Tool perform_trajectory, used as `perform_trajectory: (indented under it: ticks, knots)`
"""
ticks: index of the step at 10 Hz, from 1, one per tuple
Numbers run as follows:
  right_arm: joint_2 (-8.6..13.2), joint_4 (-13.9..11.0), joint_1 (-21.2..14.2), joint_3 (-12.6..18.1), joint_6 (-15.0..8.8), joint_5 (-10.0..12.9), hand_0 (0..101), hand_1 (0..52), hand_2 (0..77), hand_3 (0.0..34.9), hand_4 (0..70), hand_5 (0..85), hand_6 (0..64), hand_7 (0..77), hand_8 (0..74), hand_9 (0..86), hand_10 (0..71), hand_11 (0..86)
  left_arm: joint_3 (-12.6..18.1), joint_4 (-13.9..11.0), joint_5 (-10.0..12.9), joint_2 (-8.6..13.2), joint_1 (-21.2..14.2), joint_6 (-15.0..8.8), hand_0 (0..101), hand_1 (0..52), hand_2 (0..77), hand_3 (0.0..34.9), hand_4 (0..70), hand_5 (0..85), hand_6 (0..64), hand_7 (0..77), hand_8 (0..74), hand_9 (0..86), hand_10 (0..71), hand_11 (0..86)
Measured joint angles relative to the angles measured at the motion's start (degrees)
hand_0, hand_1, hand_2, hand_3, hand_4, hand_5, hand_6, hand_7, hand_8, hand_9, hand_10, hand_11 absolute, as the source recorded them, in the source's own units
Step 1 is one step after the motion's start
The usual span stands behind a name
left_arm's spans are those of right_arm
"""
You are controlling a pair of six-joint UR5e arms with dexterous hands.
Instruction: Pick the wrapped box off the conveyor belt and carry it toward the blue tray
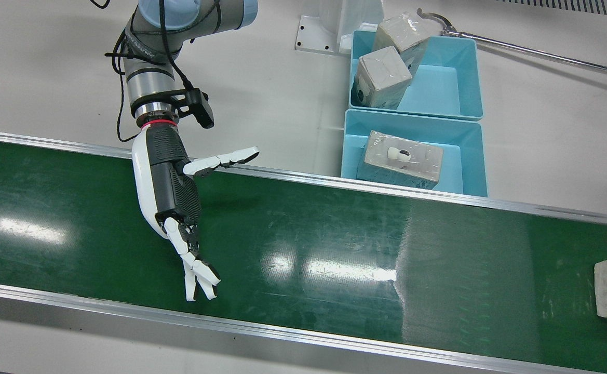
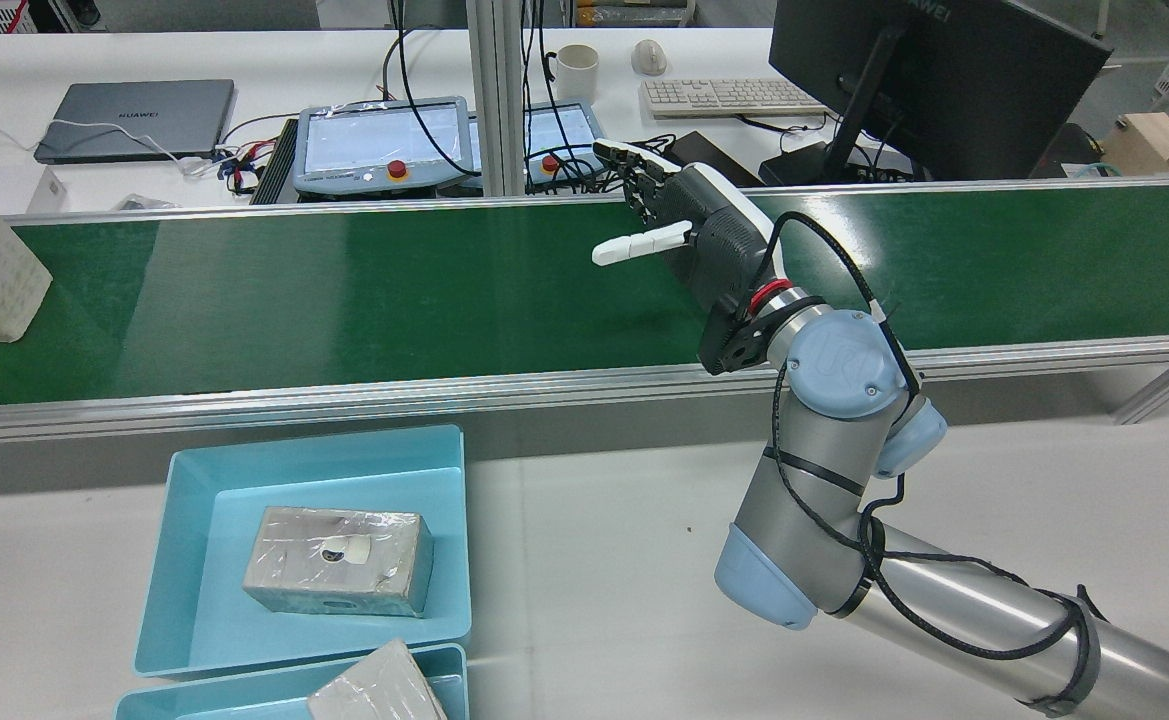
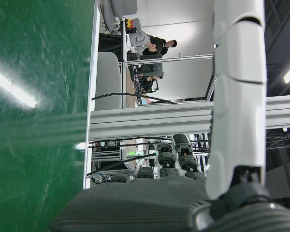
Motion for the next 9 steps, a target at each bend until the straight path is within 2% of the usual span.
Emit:
perform_trajectory:
  ticks: [9]
  knots:
    - [0.0, 0.0, -0.1, 0.1, -0.2, -0.1, 49, 14.7, 4.9, 0.0, 8.7, 14.7, 2.7, 1.6, 0.0, 1.1, 0.0, 1.6, 0.0, 0.0, 0.0, 0.0, 0.0, 0.0, 0, 0.0, 1.1, 0.0, 0.0, 1.1, 0.5, 0.5, 0.5, 0.5, 0.5, 0.5]
